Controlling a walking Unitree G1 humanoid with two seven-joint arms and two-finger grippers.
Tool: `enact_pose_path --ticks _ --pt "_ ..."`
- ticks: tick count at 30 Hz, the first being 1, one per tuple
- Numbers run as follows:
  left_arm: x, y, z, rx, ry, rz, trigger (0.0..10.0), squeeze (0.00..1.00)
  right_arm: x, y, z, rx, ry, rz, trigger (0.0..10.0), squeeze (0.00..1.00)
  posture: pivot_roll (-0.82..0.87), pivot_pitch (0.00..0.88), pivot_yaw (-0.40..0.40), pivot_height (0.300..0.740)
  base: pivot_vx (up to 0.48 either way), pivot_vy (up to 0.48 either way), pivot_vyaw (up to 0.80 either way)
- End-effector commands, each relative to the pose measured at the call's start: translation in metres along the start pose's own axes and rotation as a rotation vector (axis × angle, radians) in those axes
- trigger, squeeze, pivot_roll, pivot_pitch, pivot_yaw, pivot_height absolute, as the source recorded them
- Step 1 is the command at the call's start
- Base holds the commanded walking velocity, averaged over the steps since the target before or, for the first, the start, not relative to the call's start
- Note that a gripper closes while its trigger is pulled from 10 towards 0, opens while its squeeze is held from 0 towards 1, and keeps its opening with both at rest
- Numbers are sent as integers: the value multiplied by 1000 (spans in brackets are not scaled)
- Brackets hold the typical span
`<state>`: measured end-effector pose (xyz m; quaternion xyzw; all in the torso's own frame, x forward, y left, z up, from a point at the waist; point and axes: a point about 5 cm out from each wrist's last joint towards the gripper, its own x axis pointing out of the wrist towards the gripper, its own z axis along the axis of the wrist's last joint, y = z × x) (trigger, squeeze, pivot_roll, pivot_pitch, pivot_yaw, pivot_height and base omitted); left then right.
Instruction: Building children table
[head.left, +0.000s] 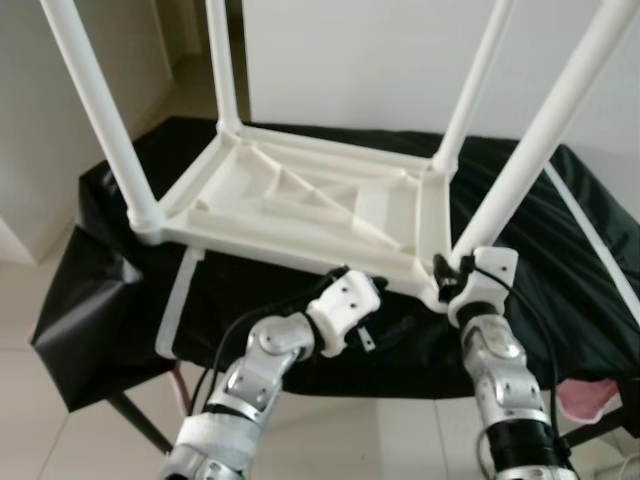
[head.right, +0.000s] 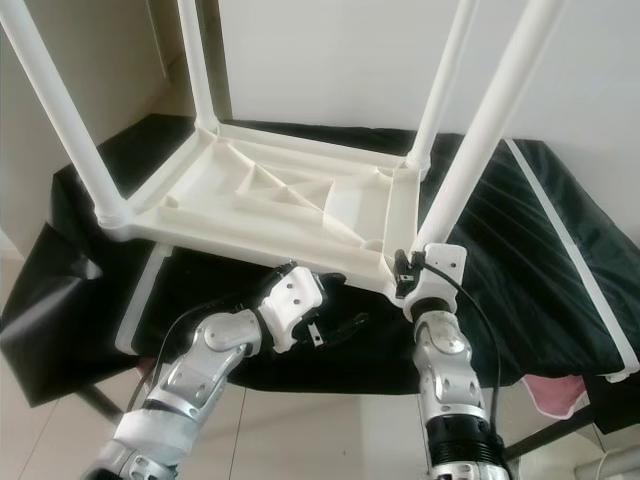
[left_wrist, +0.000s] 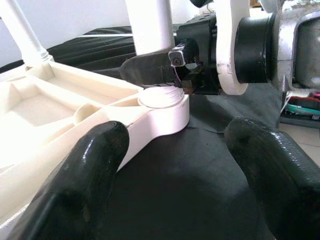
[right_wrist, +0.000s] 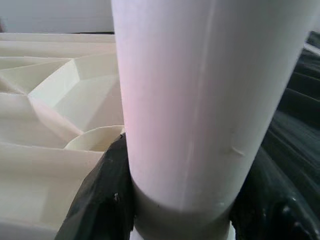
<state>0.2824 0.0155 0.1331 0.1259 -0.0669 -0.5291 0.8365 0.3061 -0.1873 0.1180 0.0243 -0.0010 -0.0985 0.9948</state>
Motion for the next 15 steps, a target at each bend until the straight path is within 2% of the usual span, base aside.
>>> enact_pose_path --ticks 1,6,7,13,14,15 --pt "3 6 2 -6 -4 120 10000 0 -9 -8 -19 12 83 -130 10000 0 -36 0 -59 740 0 0 0" --pt "4 6 3 -5 -9 128 10000 0 -15 3 -20 50 86 -185 10000 0 -36 0 -60 740 0 0 0" --pt "4 7 3 -6 -11 129 10000 0 -16 8 -19 60 83 -171 10000 0 -39 0 -57 740 0 0 0" --pt "6 10 6 -2 -17 130 10000 0 -17 14 -15 87 65 -112 10000 0 -42 0 -56 740 0 0 0" --pt "5 12 6 0 -18 133 10000 0 -18 14 -14 93 58 -102 10000 694 -41 0 -57 740 0 0 0" --pt "5 12 6 0 -18 133 10000 0 -18 14 -14 93 58 -102 10000 694 -41 0 -57 740 0 0 0"
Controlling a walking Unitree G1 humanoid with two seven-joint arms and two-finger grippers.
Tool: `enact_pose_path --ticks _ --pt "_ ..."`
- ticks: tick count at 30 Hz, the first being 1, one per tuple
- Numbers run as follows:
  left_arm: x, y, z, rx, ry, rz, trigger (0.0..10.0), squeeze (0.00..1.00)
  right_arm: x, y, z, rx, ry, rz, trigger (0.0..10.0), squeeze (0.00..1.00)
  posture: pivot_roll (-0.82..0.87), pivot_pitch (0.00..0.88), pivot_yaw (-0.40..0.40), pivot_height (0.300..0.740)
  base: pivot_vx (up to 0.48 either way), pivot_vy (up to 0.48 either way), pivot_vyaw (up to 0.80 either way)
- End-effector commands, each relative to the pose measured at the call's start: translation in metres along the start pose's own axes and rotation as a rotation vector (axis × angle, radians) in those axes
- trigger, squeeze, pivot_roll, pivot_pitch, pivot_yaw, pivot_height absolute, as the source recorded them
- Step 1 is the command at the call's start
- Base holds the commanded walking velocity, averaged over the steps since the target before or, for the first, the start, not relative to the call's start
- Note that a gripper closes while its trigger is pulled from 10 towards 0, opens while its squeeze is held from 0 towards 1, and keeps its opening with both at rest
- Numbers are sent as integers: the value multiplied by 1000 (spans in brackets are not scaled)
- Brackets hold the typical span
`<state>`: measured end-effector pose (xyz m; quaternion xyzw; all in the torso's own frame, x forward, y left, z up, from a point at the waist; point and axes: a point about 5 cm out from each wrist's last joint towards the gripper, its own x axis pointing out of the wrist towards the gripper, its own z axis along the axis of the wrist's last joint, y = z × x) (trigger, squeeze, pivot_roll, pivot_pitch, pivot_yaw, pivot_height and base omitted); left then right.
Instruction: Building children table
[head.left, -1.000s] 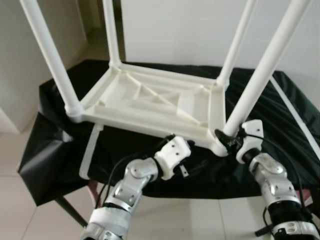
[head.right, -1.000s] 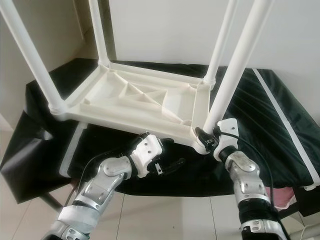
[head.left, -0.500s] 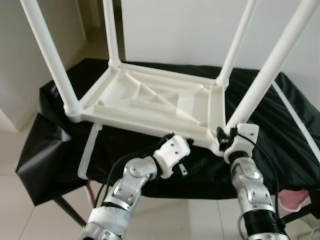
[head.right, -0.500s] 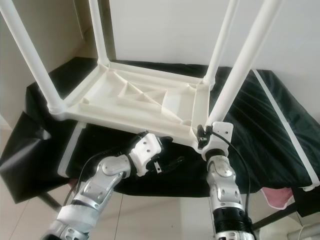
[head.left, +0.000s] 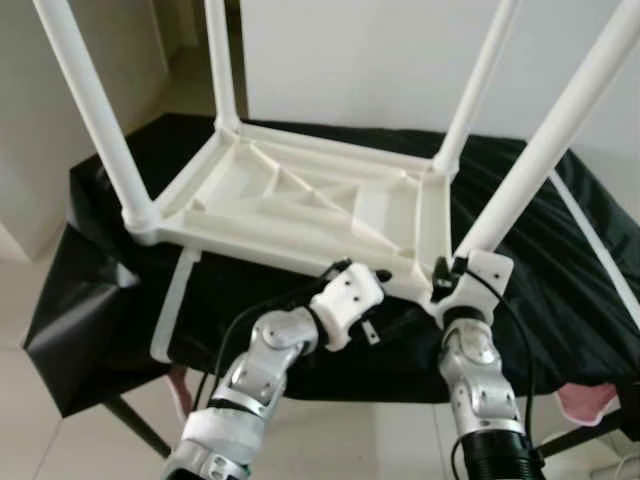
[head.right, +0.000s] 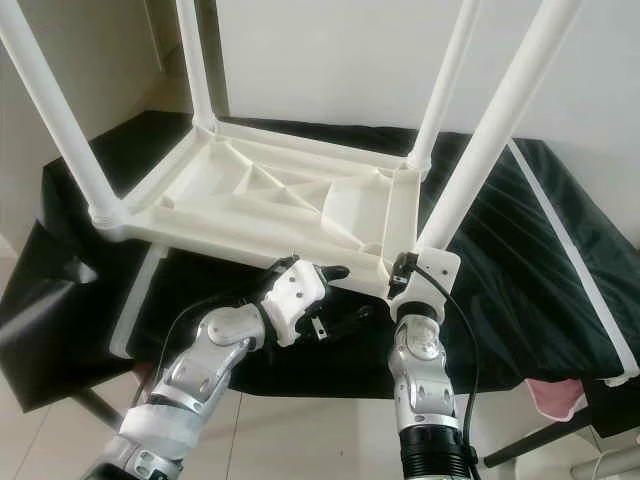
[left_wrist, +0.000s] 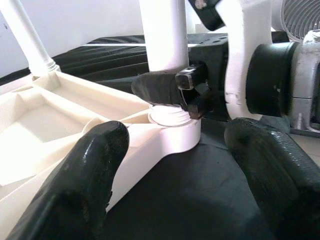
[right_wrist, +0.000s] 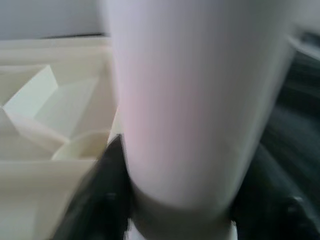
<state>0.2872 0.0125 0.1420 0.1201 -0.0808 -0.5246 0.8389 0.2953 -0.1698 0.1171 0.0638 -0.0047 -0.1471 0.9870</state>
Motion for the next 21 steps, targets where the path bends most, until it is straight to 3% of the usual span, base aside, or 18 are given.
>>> enact_pose_path --ticks 1,2,3,11,18,19,21 --pt "0 7 -2 -3 11 119 10000 0 -5 -2 -11 12 56 -6 10000 694 -41 0 -57 740 0 0 0" --pt "0 7 -2 -3 11 119 10000 0 -5 -2 -11 12 56 -6 10000 694 -41 0 -57 740 0 0 0" --pt "0 7 -2 -3 11 119 10000 0 -6 -1 -11 7 49 4 10000 1000 -41 0 -57 740 0 0 0" --pt "-2 7 -3 -2 14 119 10000 0 -10 -15 -3 -36 -27 56 10000 1000 -37 0 -63 740 0 0 0" --pt "-3 9 -2 9 15 118 10000 0 -12 -41 0 -61 -53 243 10000 1000 -38 0 -61 740 0 0 0" --pt "-3 10 -1 11 16 116 10000 0 -10 -43 2 -69 -54 296 10000 0 -39 0 -58 740 0 0 0" --pt "-3 10 -1 13 16 113 10000 0 -8 -43 4 -85 -58 342 10000 0 -40 0 -59 740 0 0 0"
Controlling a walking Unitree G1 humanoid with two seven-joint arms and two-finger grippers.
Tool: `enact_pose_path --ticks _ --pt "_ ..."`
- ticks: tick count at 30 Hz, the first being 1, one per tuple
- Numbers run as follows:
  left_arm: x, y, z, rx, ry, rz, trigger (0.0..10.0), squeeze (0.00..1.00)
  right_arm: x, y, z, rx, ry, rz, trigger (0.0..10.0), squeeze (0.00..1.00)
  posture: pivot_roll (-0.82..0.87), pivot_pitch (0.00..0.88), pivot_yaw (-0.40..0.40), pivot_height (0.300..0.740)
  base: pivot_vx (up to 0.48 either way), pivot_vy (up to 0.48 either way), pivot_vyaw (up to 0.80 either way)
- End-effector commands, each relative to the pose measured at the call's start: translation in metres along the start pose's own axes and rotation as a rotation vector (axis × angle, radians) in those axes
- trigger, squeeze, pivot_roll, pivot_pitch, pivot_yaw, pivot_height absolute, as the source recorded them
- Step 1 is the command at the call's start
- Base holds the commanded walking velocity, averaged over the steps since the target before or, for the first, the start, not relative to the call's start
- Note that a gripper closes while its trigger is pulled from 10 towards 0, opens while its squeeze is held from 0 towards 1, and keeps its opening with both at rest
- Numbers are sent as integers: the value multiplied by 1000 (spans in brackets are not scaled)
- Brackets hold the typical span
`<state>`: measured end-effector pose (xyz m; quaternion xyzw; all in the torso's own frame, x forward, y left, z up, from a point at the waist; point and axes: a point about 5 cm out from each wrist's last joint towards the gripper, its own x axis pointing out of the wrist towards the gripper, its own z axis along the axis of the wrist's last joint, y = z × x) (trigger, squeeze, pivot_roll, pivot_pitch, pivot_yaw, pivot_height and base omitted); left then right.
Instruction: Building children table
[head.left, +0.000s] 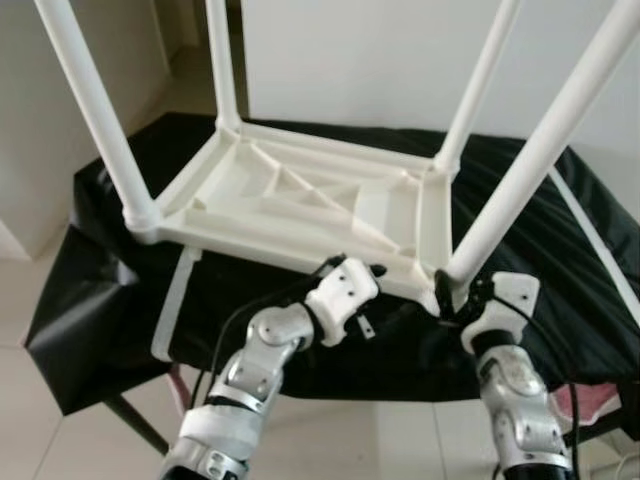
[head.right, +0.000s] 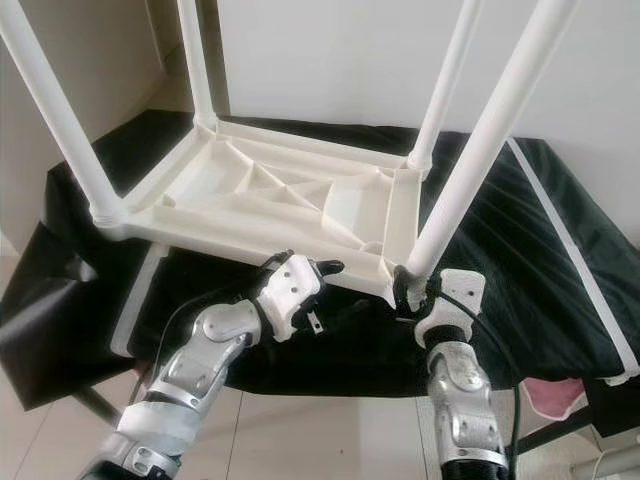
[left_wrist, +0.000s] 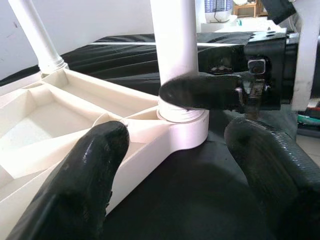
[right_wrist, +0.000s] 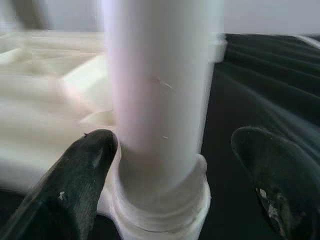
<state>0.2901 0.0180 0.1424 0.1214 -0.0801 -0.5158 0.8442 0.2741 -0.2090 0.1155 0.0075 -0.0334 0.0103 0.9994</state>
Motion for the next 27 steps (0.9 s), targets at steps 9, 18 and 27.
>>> enact_pose_path --ticks 9,18,27 --pt "1 6 1 17 9 87 10000 0 14 -6 6 -56 28 293 10000 0 -35 0 -57 740 0 0 0" --pt "2 6 2 25 6 84 10000 0 31 -11 8 -122 63 392 10000 0 -29 0 -54 740 0 0 0" --pt "1 7 4 25 4 96 10000 0 25 -17 -1 -133 107 448 0 0 -25 0 -58 740 0 0 0"
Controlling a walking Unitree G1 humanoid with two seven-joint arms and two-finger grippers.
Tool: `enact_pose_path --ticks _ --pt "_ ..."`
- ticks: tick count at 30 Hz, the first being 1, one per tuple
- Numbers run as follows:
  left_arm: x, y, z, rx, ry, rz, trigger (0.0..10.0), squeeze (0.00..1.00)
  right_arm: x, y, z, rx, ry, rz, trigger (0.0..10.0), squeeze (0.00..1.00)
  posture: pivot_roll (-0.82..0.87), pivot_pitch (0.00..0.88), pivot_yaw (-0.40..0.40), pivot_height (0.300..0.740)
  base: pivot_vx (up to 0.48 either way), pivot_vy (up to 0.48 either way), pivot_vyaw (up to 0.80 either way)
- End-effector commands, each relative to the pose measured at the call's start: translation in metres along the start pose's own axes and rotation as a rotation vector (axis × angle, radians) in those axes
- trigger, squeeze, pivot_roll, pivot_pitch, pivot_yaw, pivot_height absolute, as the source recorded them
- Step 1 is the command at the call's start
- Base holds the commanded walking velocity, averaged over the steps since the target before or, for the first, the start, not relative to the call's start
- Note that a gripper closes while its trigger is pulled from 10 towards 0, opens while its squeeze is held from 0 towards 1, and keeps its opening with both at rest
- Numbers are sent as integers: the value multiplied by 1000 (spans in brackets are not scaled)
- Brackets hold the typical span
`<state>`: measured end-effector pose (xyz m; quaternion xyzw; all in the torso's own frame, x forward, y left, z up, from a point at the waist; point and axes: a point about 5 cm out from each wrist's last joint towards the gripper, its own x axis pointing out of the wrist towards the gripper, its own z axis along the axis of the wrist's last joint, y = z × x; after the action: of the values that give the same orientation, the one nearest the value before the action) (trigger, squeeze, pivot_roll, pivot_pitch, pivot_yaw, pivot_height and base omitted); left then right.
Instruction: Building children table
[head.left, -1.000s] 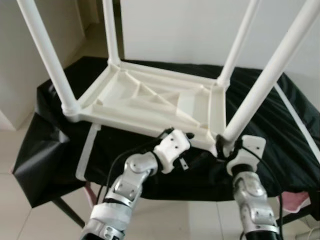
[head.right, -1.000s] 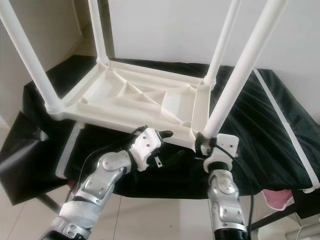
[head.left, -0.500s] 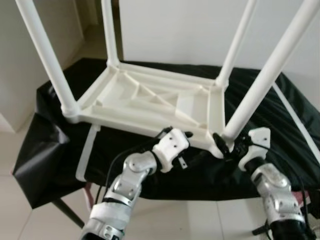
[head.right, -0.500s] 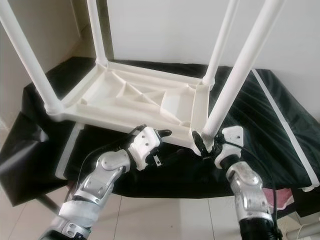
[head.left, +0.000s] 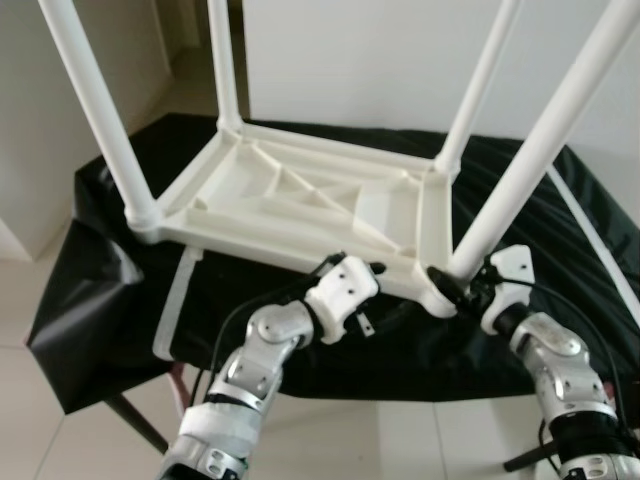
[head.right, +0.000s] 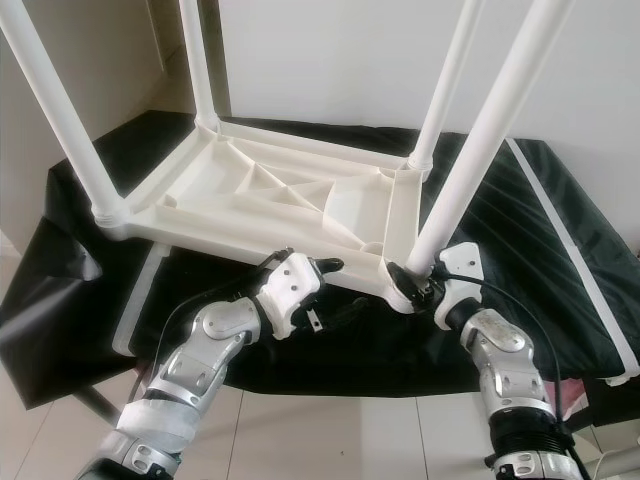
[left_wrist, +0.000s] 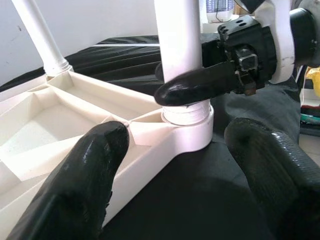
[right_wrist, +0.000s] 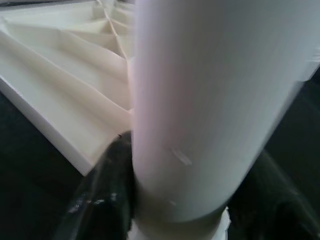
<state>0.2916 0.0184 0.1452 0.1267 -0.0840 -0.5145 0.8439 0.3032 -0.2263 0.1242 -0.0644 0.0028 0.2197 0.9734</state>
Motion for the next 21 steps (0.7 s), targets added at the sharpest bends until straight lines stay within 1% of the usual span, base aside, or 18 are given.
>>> enact_pose_path --ticks 1,3,4,5,8,9,10,11,12,14,16,17,19,20,21 --pt "0 5 1 12 5 94 10000 0 -3 4 -8 2 30 23 0 0 -25 0 -58 740 0 0 0" --pt "0 4 2 10 5 94 10000 0 -4 4 -9 16 29 22 0 0 -28 0 -57 740 0 0 0" --pt "0 4 2 9 5 93 10000 0 -4 5 -10 33 31 15 7490 0 -30 0 -56 740 0 0 0" --pt "0 4 2 9 5 93 10000 0 -4 6 -11 44 33 11 10000 0 -30 0 -56 740 0 0 0" --pt "0 4 2 7 4 94 10000 0 -4 9 -12 54 39 -6 10000 0 -33 0 -58 740 0 0 0" --pt "0 4 2 7 3 93 10000 0 -4 10 -15 42 66 -30 10000 0 -36 0 -57 740 0 0 0" --pt "0 3 2 5 4 93 10000 0 -4 10 -20 28 114 -97 10000 0 -37 0 -57 740 0 0 0" --pt "0 3 2 5 4 93 10000 0 -4 10 -20 28 114 -97 10000 0 -37 0 -57 740 0 0 0" --pt "0 3 2 4 3 92 10000 0 -5 10 -22 33 131 -137 10000 0 -37 0 -57 740 0 0 0" --pt "0 3 2 4 3 92 10000 0 -5 10 -22 36 132 -143 10000 0 -37 0 -57 740 0 0 0" --pt "0 3 2 2 4 91 10000 0 -3 13 -20 66 133 -202 10000 0 -42 0 -54 740 0 0 0" --pt "0 3 2 2 4 91 10000 0 -3 13 -20 66 133 -202 10000 0 -42 0 -54 740 0 0 0" --pt "0 2 2 -1 4 90 10000 0 -2 15 -20 95 144 -281 10000 0 -45 0 -52 740 0 0 0" --pt "0 2 2 -1 4 90 10000 0 -2 15 -20 95 144 -281 10000 0 -45 0 -52 740 0 0 0" --pt "0 2 2 -2 4 91 10000 0 -2 16 -19 109 146 -342 10000 0 -47 0 -50 740 0 0 0"
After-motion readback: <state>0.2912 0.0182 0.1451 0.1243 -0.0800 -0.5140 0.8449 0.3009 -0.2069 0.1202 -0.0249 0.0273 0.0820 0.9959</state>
